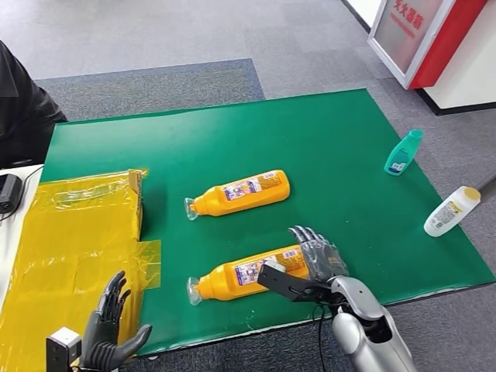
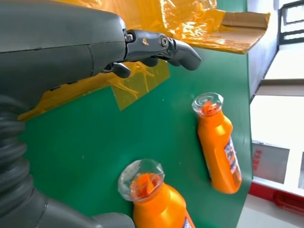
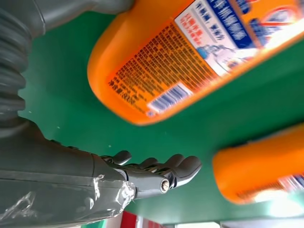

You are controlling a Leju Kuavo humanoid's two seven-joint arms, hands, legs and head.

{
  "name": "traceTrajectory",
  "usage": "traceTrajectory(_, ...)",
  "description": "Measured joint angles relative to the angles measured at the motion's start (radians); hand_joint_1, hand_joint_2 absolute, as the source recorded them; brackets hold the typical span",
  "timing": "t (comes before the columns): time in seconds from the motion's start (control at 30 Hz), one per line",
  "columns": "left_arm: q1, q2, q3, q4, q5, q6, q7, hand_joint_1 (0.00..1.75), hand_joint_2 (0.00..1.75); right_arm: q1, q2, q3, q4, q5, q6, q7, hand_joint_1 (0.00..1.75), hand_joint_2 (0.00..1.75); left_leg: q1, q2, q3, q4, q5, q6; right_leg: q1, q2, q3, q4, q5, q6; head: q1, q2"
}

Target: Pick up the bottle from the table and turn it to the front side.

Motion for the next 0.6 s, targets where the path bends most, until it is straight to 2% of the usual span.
traceTrajectory(0.33,-0.014,0.046,-0.064,0.039,0.017,0.018,-0.004,0.00,1.75,-0.049,-0.023,0.009,0.109,0.002,0.009,0.007,0.00,1.75,0.000,0.000,0.000,0.000,0.000,0.000,0.000,0.000,0.000,0.000,0.000,0.000,0.000,0.000)
traceTrajectory(0.47,-0.019,0.063,-0.086,0.051,0.046,0.038,-0.005,0.00,1.75,-0.067,-0.036,0.015,0.139,-0.015,0.046,0.022,0.03,1.75,0.000,0.000,0.000,0.000,0.000,0.000,0.000,0.000,-0.001,0.000,0.000,0.000,0.000,0.000)
traceTrajectory(0.5,-0.022,0.070,-0.095,0.056,0.055,0.044,-0.006,0.00,1.75,-0.075,-0.043,0.019,0.151,-0.022,0.056,0.024,0.29,1.75,0.000,0.000,0.000,0.000,0.000,0.000,0.000,0.000,-0.001,0.000,0.000,0.000,0.000,0.000)
traceTrajectory(0.6,-0.029,0.087,-0.122,0.071,0.075,0.057,-0.011,0.00,1.75,-0.098,-0.058,0.029,0.184,-0.039,0.068,0.020,1.57,1.75,0.000,0.000,0.000,0.000,0.000,0.000,0.000,0.000,0.000,0.000,0.000,0.000,0.000,0.000)
